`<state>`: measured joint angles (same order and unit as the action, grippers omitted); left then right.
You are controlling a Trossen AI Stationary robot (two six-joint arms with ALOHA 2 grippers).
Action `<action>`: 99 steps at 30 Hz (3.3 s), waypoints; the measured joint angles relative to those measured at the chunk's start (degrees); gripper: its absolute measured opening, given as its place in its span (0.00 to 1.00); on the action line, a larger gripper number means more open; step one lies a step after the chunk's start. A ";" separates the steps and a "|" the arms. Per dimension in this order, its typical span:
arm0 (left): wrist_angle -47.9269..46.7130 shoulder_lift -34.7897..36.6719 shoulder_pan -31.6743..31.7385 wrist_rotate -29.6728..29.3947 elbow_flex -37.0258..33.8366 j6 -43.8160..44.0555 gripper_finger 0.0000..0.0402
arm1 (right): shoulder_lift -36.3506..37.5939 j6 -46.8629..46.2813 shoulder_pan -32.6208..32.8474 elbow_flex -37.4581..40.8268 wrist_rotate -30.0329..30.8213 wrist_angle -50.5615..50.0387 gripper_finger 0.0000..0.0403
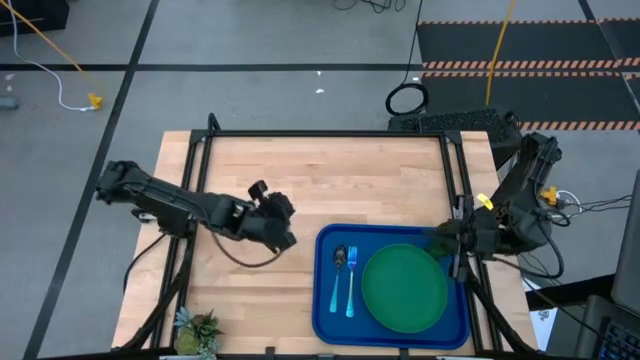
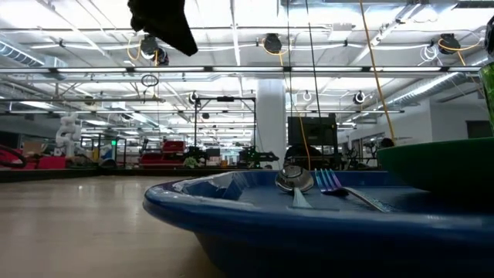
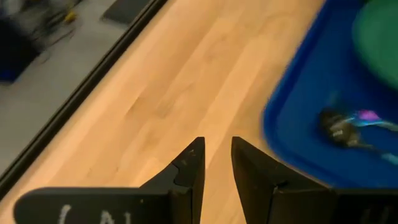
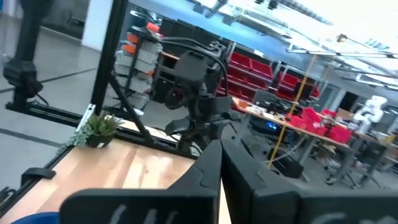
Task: Pick and place plate/cup/fork/spoon on tray
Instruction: Return to Home Position
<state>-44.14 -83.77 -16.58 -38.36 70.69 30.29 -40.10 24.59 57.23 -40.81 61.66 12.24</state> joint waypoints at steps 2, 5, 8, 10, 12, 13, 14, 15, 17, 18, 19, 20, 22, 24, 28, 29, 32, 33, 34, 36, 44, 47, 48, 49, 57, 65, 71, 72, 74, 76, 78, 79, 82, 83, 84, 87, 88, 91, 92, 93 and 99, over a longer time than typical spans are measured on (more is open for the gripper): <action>7.85 3.47 0.72 2.16 -4.41 -4.52 0.20 | 0.57 -0.41 -2.19 0.89 -2.86 0.03 0.00; 16.27 7.99 1.89 5.31 -10.31 -10.38 0.20 | 1.82 -1.56 -6.56 3.91 -5.94 1.92 0.00; 21.25 11.81 2.77 7.03 -14.86 -13.89 0.20 | 3.57 -1.68 -10.92 7.67 -9.43 6.91 0.00; 24.17 13.65 3.32 7.65 -16.87 -14.95 0.20 | 5.21 -1.56 -13.41 9.70 -12.73 8.63 0.00; 24.24 15.74 3.82 7.74 -19.07 -15.21 0.20 | 6.68 -1.59 -15.83 11.57 -15.73 9.33 0.00; 24.72 16.38 4.06 7.70 -19.81 -15.37 0.20 | 7.38 -1.80 -17.05 12.39 -16.82 9.38 0.00; 25.86 17.11 4.24 7.74 -20.65 -15.67 0.20 | 8.02 -2.29 -18.34 13.18 -17.71 9.37 0.00; 25.99 18.03 4.46 7.78 -21.66 -15.95 0.20 | 8.55 -2.92 -19.69 13.94 -18.89 9.39 0.00; 26.67 19.44 4.86 7.97 -23.50 -16.71 0.20 | 9.43 -3.93 -22.76 15.37 -21.49 9.43 0.00; 28.53 19.97 5.21 8.38 -24.33 -17.19 0.20 | 9.83 -4.61 -24.24 16.04 -22.94 9.38 0.00; 29.30 20.62 5.54 8.53 -25.27 -17.64 0.20 | 10.12 -5.42 -25.81 16.57 -24.50 9.32 0.00; 29.42 21.21 5.81 8.55 -26.20 -18.01 0.20 | 10.29 -6.10 -27.55 17.00 -25.94 9.39 0.00; 32.00 21.73 6.49 8.82 -27.22 -18.49 0.20 | 10.53 -7.56 -31.00 17.88 -28.97 9.34 0.00; 32.67 22.32 7.21 9.36 -28.46 -18.89 0.20 | 10.61 -9.10 -34.64 18.53 -32.38 9.26 0.00; 35.48 22.53 8.33 10.56 -30.03 -19.68 0.20 | 10.58 -12.77 -40.94 20.14 -39.40 8.83 0.00; 35.72 22.56 8.37 10.57 -30.10 -19.69 0.20 | 10.61 -13.41 -42.14 20.65 -40.47 8.87 0.00; 36.76 22.56 8.37 10.59 -30.58 -20.07 0.20 | 10.84 -14.64 -44.34 22.36 -40.97 8.31 0.00; 37.01 22.56 8.34 10.61 -30.73 -20.14 0.20 | 11.39 -14.94 -44.63 23.11 -40.99 8.40 0.00; 36.97 22.67 8.26 10.69 -30.77 -20.14 0.20 | 11.94 -15.18 -44.81 24.06 -40.99 8.33 0.00; 36.61 22.91 8.26 10.68 -30.81 -20.12 0.20 | 13.23 -15.39 -44.94 25.93 -40.97 8.39 0.00; 36.70 22.85 8.26 10.67 -30.84 -20.09 0.20 | 20.97 -16.78 -44.92 32.46 -40.85 8.50 0.00; 36.47 22.87 8.26 10.67 -30.84 -19.70 0.20 | 23.92 -15.99 -44.92 33.36 -40.73 8.06 0.00; 36.25 22.87 8.26 10.67 -30.84 -19.63 0.20 | 24.81 -15.93 -44.92 33.52 -40.79 7.51 0.00; 36.07 22.87 8.26 10.67 -30.84 -19.62 0.20 | 25.73 -15.98 -44.92 33.59 -40.79 6.43 0.00; 35.77 22.86 8.26 10.65 -30.84 -19.54 0.20 | 30.88 -19.05 -44.90 33.71 -41.04 -2.03 0.00; 35.78 22.85 8.26 10.63 -30.84 -19.21 0.20 | 34.00 -21.91 -44.87 33.71 -44.09 -7.79 0.00; 35.78 22.85 8.26 10.63 -30.84 -19.15 0.20 | 37.74 -23.12 -44.87 33.69 -46.53 -10.68 0.00; 35.78 22.85 8.25 10.63 -30.84 -19.15 0.20 | 38.54 -23.32 -44.87 33.69 -46.92 -11.67 0.00; 35.78 22.85 8.24 10.63 -30.84 -19.10 0.20 | 40.05 -23.70 -44.87 33.69 -47.00 -13.25 0.00; 35.78 22.85 8.24 10.63 -30.84 -19.06 0.20 | 40.07 -23.74 -44.87 33.67 -46.98 -13.74 0.00; 35.78 22.85 8.24 10.67 -30.84 -19.06 0.20 | 40.00 -23.74 -44.87 33.69 -46.98 -14.33 0.00; 35.77 22.85 8.24 10.67 -30.81 -19.04 0.20 | 40.03 -23.74 -44.87 33.69 -46.98 -14.23 0.00; 35.70 22.82 8.20 10.71 -30.81 -18.99 0.20 | 40.04 -23.72 -44.90 33.67 -48.38 -14.04 0.00; 35.70 22.82 8.20 10.72 -30.81 -18.80 0.20 | 40.03 -23.60 -44.90 33.72 -49.47 -14.04 0.00; 35.67 22.82 8.20 10.72 -30.81 -18.74 0.20 | 40.03 -23.46 -44.90 34.01 -50.17 -13.40 0.00; 35.69 22.82 8.20 10.76 -30.81 -18.71 0.20 | 40.03 -22.92 -44.91 35.18 -49.93 -11.88 0.00; 35.67 22.82 8.20 10.76 -30.81 -18.69 0.20 | 40.03 -22.43 -44.96 35.91 -49.93 -10.56 0.00; 35.70 22.82 8.20 10.87 -30.81 -18.58 0.20 | 40.00 -21.08 -45.68 37.81 -49.98 -6.56 0.00; 35.72 22.82 8.20 10.87 -30.81 -18.56 0.20 | 40.01 -20.93 -46.14 38.15 -50.01 -5.35 0.00; 35.72 22.82 8.20 10.87 -30.79 -18.56 0.20 | 40.07 -20.95 -46.74 38.30 -50.00 -5.12 0.00; 35.72 22.82 8.20 10.89 -30.79 -18.56 0.20 | 40.07 -22.51 -50.81 38.52 -57.36 -5.44 0.00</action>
<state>-8.43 -60.95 -8.38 -27.46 39.90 11.73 -0.03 2.08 6.43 -2.28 4.29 6.80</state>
